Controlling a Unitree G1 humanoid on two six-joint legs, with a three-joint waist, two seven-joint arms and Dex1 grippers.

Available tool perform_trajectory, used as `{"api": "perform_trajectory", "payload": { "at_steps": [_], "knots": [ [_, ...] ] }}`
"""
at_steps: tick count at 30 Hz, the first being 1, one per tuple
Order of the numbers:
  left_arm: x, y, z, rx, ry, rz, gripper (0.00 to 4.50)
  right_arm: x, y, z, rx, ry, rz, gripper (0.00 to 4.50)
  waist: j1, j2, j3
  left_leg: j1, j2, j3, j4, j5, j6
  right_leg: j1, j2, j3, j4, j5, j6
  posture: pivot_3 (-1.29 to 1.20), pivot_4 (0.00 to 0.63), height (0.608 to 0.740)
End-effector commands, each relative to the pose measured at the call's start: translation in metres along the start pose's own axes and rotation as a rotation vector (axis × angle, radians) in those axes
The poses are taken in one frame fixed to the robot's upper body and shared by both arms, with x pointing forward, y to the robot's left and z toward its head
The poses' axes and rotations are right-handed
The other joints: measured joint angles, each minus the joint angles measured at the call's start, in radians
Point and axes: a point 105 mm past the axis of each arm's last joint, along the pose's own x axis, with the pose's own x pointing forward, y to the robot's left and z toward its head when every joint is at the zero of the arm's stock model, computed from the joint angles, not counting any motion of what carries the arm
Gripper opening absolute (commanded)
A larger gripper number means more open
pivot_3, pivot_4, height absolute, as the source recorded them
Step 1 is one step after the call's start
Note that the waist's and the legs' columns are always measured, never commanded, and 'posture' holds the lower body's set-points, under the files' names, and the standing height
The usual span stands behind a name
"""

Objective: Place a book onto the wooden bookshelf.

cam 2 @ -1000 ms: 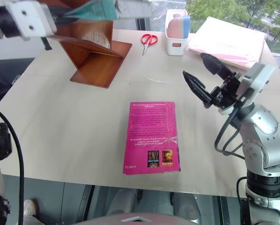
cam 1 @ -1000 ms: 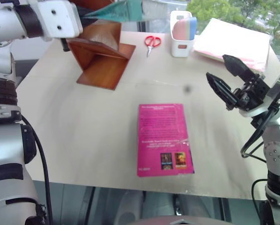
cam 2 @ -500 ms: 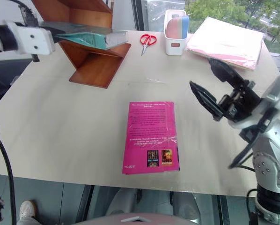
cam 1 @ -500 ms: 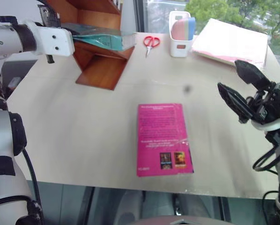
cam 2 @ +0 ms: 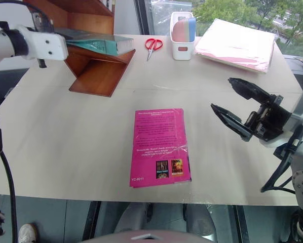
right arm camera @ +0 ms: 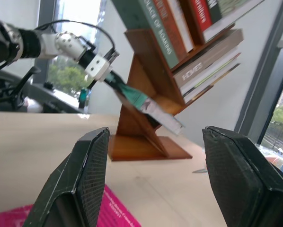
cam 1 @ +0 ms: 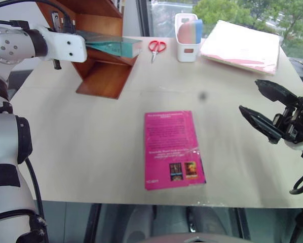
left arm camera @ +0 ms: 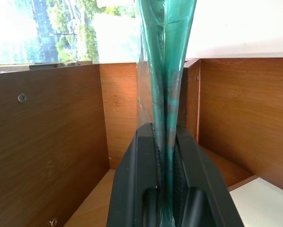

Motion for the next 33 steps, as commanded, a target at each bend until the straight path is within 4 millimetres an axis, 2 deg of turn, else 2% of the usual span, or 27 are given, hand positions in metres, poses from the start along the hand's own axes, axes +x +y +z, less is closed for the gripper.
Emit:
{"api": "perform_trajectory", "payload": {
  "at_steps": [1,5,13,14,22,28,33],
  "knots": [
    [-0.010,0.011,-0.007,-0.058,0.015,0.060,0.11,0.000,-0.001,0.007,-0.046,-0.003,0.011,3.22,0.000,0.000,0.000,0.000,0.000,0.000,0.000,0.000,0.000,0.000,0.000,0.000,0.000,0.000,0.000,0.00,0.150,0.740],
    [-0.007,0.011,-0.004,-0.092,-0.013,0.079,0.11,0.003,-0.003,0.008,-0.045,-0.004,0.014,3.22,0.001,0.000,0.000,-0.001,0.000,0.000,0.001,0.000,0.000,0.000,0.000,0.000,0.000,0.000,0.000,0.00,0.150,0.740],
    [-0.010,0.006,-0.015,-0.134,0.029,0.085,0.11,0.007,-0.003,0.011,-0.043,-0.006,0.021,3.22,0.001,0.000,0.000,0.000,0.000,0.000,0.001,0.000,0.000,0.000,0.000,0.000,0.001,0.000,0.000,0.00,0.150,0.740],
    [-0.011,0.006,-0.015,-0.142,0.029,0.088,0.90,0.007,-0.003,0.011,-0.042,-0.006,0.022,3.22,0.001,0.000,0.000,0.000,0.000,0.000,0.002,0.000,0.000,0.000,0.000,0.000,0.001,0.000,0.000,0.00,0.150,0.740],
    [-0.016,0.009,-0.018,-0.157,0.027,0.118,4.47,0.008,-0.005,0.011,-0.036,-0.003,0.028,3.22,0.011,-0.002,0.001,-0.001,0.000,0.000,0.002,0.000,0.000,0.000,0.000,0.000,0.001,0.000,0.000,0.00,0.150,0.740],
    [-0.027,0.012,-0.018,-0.169,-0.008,0.165,4.47,0.010,-0.005,0.011,-0.029,-0.004,0.035,3.22,0.017,-0.004,0.002,-0.001,0.000,-0.001,0.002,0.000,0.000,0.000,0.000,-0.001,0.001,0.000,0.000,0.00,0.150,0.740],
    [-0.040,0.013,-0.011,-0.193,-0.124,0.236,4.47,0.013,-0.007,0.009,-0.016,0.001,0.053,3.22,0.016,-0.004,0.002,-0.001,0.000,-0.001,0.003,0.000,0.000,0.000,0.000,-0.001,0.001,0.000,0.000,0.00,0.150,0.740]
  ]
}}
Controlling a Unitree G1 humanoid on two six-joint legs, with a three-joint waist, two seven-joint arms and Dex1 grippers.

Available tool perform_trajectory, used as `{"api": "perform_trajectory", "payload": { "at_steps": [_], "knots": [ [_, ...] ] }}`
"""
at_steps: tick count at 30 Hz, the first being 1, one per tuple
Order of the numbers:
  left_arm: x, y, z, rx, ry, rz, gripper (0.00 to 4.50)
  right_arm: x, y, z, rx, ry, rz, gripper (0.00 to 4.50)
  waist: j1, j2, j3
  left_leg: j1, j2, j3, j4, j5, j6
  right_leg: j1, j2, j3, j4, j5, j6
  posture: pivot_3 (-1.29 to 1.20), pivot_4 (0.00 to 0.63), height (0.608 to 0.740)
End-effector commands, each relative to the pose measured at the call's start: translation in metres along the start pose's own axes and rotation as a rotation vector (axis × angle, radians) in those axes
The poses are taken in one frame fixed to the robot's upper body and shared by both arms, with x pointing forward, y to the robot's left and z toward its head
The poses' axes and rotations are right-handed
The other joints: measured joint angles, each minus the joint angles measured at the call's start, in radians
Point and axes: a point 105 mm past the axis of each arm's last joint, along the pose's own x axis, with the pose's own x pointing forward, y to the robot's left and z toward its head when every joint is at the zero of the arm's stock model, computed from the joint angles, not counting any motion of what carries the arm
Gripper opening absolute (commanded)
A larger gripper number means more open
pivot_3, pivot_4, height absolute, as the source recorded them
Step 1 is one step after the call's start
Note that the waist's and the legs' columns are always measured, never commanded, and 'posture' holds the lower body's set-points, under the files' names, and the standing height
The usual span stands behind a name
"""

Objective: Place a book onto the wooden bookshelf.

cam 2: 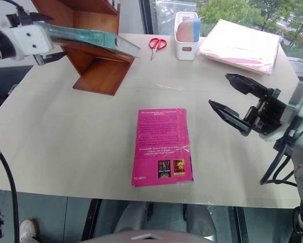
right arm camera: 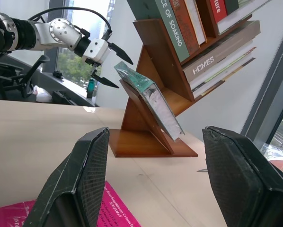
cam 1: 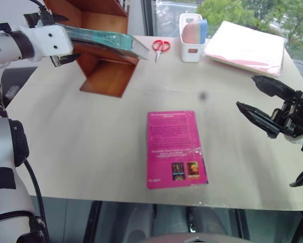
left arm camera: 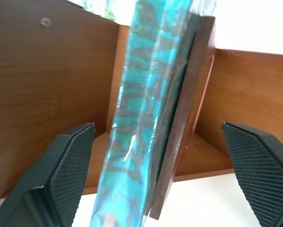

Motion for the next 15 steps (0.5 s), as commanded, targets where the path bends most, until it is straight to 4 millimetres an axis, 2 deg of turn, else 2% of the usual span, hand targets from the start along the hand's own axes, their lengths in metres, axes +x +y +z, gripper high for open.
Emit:
{"api": "perform_trajectory", "payload": {
  "at_steps": [1,4,7,10,13,15],
  "knots": [
    [-0.021,0.017,0.018,0.006,-0.175,0.135,4.47,0.004,-0.001,0.006,-0.010,-0.013,0.033,3.22,-0.001,-0.001,0.000,0.000,0.000,0.000,0.000,0.000,0.000,0.000,0.000,0.000,0.000,0.000,0.000,0.00,0.150,0.740],
    [-0.026,0.014,0.042,0.028,-0.358,0.201,4.47,0.004,-0.004,0.003,0.001,0.006,0.043,3.22,0.001,-0.001,0.000,-0.001,0.000,-0.001,0.000,0.000,0.000,0.000,0.000,-0.001,0.000,0.000,0.000,0.00,0.150,0.740],
    [-0.025,0.003,0.064,-0.027,-0.514,0.242,4.47,0.008,-0.010,-0.003,0.014,0.033,0.028,3.22,0.006,-0.001,0.000,-0.001,0.000,-0.001,0.001,0.000,0.000,0.001,-0.001,-0.001,0.001,0.000,0.000,0.00,0.150,0.740],
    [-0.015,-0.021,0.084,-0.382,-0.646,0.290,4.47,0.014,-0.023,-0.017,0.085,0.110,0.001,3.22,0.002,0.006,-0.003,0.003,0.003,0.001,0.002,0.000,0.000,0.003,-0.003,0.001,0.000,0.000,0.000,0.00,0.150,0.740],
    [-0.013,-0.046,0.093,-0.607,-0.631,0.268,4.47,0.013,-0.025,-0.031,0.105,0.184,0.006,3.22,0.000,0.003,-0.002,0.002,0.005,0.000,0.003,0.000,0.001,0.003,0.000,0.001,0.001,0.001,-0.001,0.00,0.150,0.740],
    [-0.012,-0.070,0.098,-0.794,-0.614,0.248,4.47,0.010,-0.028,-0.046,0.120,0.258,-0.020,3.22,-0.001,0.003,-0.002,0.001,0.005,-0.001,0.003,0.000,0.001,0.002,0.003,0.000,0.001,0.001,-0.001,0.00,0.150,0.740]
  ]
}}
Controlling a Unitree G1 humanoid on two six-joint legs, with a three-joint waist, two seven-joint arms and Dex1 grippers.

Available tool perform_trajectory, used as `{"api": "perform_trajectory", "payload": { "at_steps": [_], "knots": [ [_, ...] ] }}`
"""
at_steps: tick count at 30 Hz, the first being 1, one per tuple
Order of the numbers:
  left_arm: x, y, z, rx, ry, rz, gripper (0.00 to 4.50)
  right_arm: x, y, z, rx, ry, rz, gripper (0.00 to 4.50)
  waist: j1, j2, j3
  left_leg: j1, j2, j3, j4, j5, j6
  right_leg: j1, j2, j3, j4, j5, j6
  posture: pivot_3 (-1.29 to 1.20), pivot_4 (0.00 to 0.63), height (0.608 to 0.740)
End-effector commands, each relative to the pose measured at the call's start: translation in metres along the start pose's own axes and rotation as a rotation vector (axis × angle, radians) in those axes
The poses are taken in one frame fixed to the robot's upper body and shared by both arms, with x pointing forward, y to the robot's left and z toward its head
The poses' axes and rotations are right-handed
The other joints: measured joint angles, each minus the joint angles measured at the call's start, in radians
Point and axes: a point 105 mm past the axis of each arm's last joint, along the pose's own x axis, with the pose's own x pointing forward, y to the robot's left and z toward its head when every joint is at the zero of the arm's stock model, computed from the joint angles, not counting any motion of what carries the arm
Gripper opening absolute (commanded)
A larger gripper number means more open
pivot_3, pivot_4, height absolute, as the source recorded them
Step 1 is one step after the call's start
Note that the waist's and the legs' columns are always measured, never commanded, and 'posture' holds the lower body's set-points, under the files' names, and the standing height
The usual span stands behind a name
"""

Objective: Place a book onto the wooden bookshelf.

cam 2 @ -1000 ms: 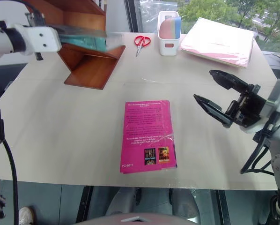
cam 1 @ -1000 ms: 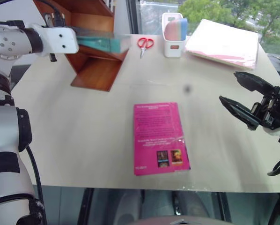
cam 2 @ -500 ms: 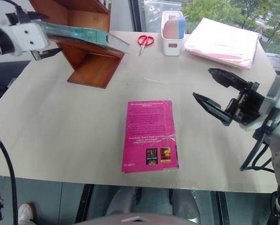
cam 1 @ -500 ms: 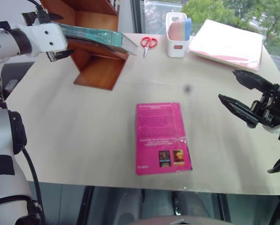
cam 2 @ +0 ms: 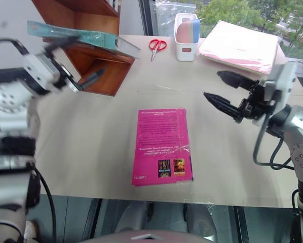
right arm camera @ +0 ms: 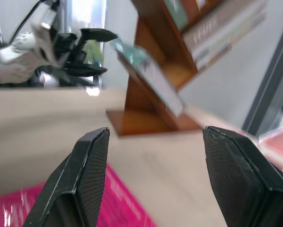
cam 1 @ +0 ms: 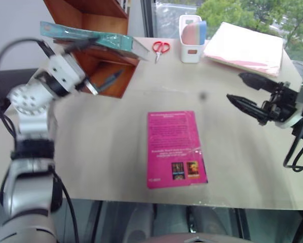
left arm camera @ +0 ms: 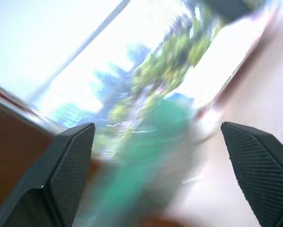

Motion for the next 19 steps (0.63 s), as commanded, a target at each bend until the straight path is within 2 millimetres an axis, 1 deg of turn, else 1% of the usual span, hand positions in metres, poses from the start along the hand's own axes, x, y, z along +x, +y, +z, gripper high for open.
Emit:
{"api": "perform_trajectory", "payload": {
  "at_steps": [1,3,4,5,6,7,9,10,13,15,17,19],
  "knots": [
    [-0.008,-0.008,0.019,-0.234,-0.045,0.152,4.47,-0.002,-0.005,-0.019,-0.022,0.120,-0.025,3.22,-0.003,0.002,-0.001,0.000,0.000,0.000,0.000,0.000,0.000,0.000,0.000,0.000,0.000,0.000,0.000,0.00,0.150,0.740],
    [-0.015,-0.021,0.012,-0.376,-0.003,0.190,4.47,-0.007,-0.007,-0.034,-0.022,0.187,-0.039,3.22,0.001,0.003,-0.002,0.002,0.001,0.004,-0.001,-0.001,0.001,0.001,-0.002,0.003,-0.002,0.000,0.000,0.00,0.150,0.740],
    [-0.018,-0.026,0.010,-0.414,0.023,0.190,4.47,-0.009,-0.008,-0.038,-0.019,0.205,-0.046,3.22,0.004,0.003,-0.002,0.001,0.001,0.005,0.000,-0.001,0.002,0.001,-0.002,0.002,-0.001,0.000,0.000,0.00,0.150,0.740],
    [-0.023,-0.034,0.006,-0.436,0.062,0.185,4.50,-0.016,-0.006,-0.047,-0.007,0.239,-0.038,3.73,0.007,0.003,-0.002,0.001,0.001,0.005,0.000,-0.001,0.002,0.001,-0.001,0.002,-0.002,0.000,0.000,0.00,0.150,0.740],
    [-0.030,-0.040,0.002,-0.464,0.099,0.193,4.50,-0.023,-0.004,-0.054,-0.001,0.269,-0.030,3.97,0.010,0.003,-0.002,0.001,0.000,0.005,0.000,-0.001,0.002,0.001,-0.001,0.002,-0.001,0.000,0.000,0.00,0.150,0.740],
    [-0.037,-0.045,-0.003,-0.484,0.137,0.195,4.50,-0.031,-0.002,-0.059,0.004,0.295,-0.029,4.47,0.013,0.003,-0.002,0.001,0.000,0.005,0.000,-0.001,0.002,0.001,-0.002,0.002,-0.001,0.000,0.000,0.00,0.150,0.740],
    [-0.059,-0.052,-0.016,-0.499,0.247,0.188,4.50,-0.050,0.003,-0.068,0.004,0.358,-0.021,4.47,0.023,0.003,-0.002,0.001,0.000,0.005,0.000,-0.001,0.002,0.001,-0.002,0.003,-0.002,0.000,0.000,0.00,0.150,0.740],
    [-0.069,-0.054,-0.018,-0.511,0.280,0.183,4.50,-0.059,0.006,-0.069,0.004,0.380,-0.014,4.47,0.025,0.003,-0.002,0.002,0.000,0.006,0.000,-0.002,0.002,0.001,-0.002,0.003,-0.002,0.000,0.000,0.00,0.150,0.740],
    [-0.099,-0.061,-0.023,-0.525,0.389,0.129,4.50,-0.084,0.021,-0.069,0.043,0.441,0.032,4.47,0.028,0.003,-0.002,0.001,0.000,0.007,-0.001,-0.002,0.003,0.001,-0.002,0.004,-0.003,0.000,0.000,0.00,0.150,0.740],
    [-0.116,-0.066,-0.025,-0.540,0.450,0.082,4.50,-0.098,0.022,-0.070,0.047,0.485,0.030,4.47,0.027,0.003,-0.002,0.002,0.001,0.007,0.000,-0.002,0.003,0.001,-0.002,0.004,-0.003,0.000,0.000,0.00,0.150,0.740],
    [-0.128,-0.068,-0.026,-0.562,0.490,0.047,4.50,-0.106,0.021,-0.070,0.052,0.510,0.016,4.47,0.028,0.004,-0.002,0.003,0.001,0.007,0.000,-0.002,0.003,0.002,-0.002,0.004,-0.003,-0.001,-0.001,0.00,0.150,0.740],
    [-0.133,-0.069,-0.027,-0.577,0.507,0.033,4.50,-0.109,0.019,-0.071,0.059,0.518,-0.001,4.47,0.028,0.004,-0.002,0.003,0.004,0.010,0.000,-0.002,0.003,0.002,-0.001,0.004,-0.003,-0.001,-0.001,0.00,0.150,0.740]
  ]
}}
